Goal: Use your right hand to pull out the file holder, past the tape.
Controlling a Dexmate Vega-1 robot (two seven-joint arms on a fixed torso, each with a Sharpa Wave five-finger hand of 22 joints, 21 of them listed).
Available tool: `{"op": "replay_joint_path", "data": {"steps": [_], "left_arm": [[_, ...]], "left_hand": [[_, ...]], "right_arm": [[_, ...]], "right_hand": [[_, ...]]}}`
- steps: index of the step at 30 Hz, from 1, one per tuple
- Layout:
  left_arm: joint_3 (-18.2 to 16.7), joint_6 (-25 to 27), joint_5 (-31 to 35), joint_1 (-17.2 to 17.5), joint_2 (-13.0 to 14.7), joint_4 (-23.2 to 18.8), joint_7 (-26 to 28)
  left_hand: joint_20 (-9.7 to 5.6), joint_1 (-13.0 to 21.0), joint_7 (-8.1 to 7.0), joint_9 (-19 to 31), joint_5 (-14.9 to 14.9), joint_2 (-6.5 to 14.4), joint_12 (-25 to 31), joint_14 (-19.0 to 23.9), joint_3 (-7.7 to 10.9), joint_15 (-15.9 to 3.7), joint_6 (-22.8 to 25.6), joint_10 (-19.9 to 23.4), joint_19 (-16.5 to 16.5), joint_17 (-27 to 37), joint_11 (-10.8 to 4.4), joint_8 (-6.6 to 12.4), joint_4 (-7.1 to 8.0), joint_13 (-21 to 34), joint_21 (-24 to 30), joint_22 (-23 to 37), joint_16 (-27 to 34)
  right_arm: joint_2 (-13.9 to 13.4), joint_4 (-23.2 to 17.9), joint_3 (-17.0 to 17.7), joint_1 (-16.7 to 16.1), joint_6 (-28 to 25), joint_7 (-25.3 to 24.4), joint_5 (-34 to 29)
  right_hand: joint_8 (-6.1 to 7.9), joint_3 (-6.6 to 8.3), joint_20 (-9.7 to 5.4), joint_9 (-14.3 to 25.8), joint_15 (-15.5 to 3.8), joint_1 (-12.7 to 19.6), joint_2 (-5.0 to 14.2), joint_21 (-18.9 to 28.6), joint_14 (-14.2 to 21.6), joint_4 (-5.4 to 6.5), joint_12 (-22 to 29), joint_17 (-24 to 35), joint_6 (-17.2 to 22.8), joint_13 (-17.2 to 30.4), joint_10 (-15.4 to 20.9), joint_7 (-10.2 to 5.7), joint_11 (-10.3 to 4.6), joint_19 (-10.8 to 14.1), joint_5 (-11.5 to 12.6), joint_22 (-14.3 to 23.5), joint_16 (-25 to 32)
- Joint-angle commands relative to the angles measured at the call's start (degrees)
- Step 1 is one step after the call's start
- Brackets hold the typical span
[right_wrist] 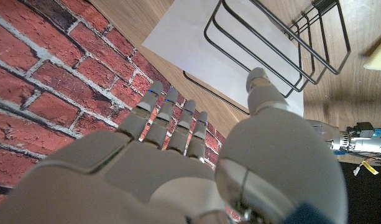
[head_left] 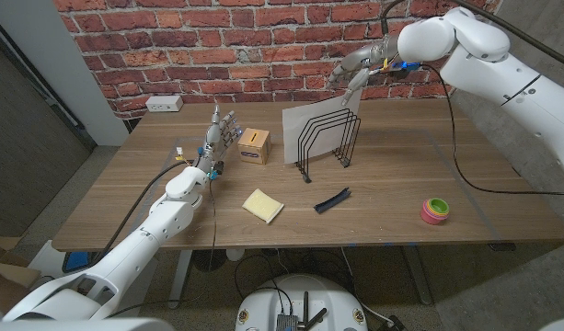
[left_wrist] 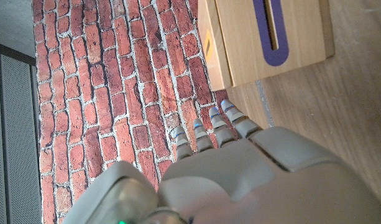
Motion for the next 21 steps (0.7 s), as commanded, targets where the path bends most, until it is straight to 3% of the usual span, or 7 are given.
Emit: {"op": "replay_joint_path", "data": {"steps": [1,16,21], "left_arm": [[-0.01,-0.02,-0.01,0.00,0.00,0.00,0.00],[-0.02,0.02,-0.02,0.01,0.02,-0.05,0.01],[-0.02,-0.01,-0.01,0.00,0.01,-0.02,0.00]], "left_hand": [[-0.06,-0.15,-0.49,0.09,0.23,0.59,0.35,0.34,0.02,-0.25,0.11,-0.05,0.49,0.15,-0.51,0.25,0.41,0.32,0.41,0.33,0.35],[-0.08,-0.14,-0.48,0.09,0.23,0.59,0.37,0.36,0.02,-0.18,0.10,-0.02,0.49,0.15,-0.41,0.24,0.40,0.32,0.41,0.33,0.36],[-0.07,-0.14,-0.44,0.09,0.23,0.58,0.34,0.36,0.01,-0.20,0.09,-0.10,0.49,0.15,-0.38,0.24,0.40,0.32,0.41,0.32,0.36]], "right_arm": [[1.06,3.82,0.02,0.25,6.56,-2.23,-0.96],[1.83,7.03,-0.07,0.20,11.87,-4.41,-2.21],[1.91,7.40,0.29,-0.34,12.95,-5.69,-2.31]], "right_hand": [[0.45,-0.38,-0.43,0.32,-8.70,1.27,0.10,0.28,1.39,-0.01,0.41,0.29,1.20,0.24,1.44,-0.36,-0.09,1.08,0.57,0.26,0.76],[1.44,-2.02,-2.31,0.32,-9.75,2.73,-0.84,0.37,5.66,0.26,0.98,0.93,5.22,0.37,6.05,-1.68,-1.35,4.19,1.54,0.30,2.96],[1.94,-2.62,-3.22,0.28,-10.07,3.48,-0.67,0.38,7.48,0.39,1.12,1.27,7.46,0.33,8.01,-2.22,-3.11,5.45,2.12,0.32,3.91]]}}
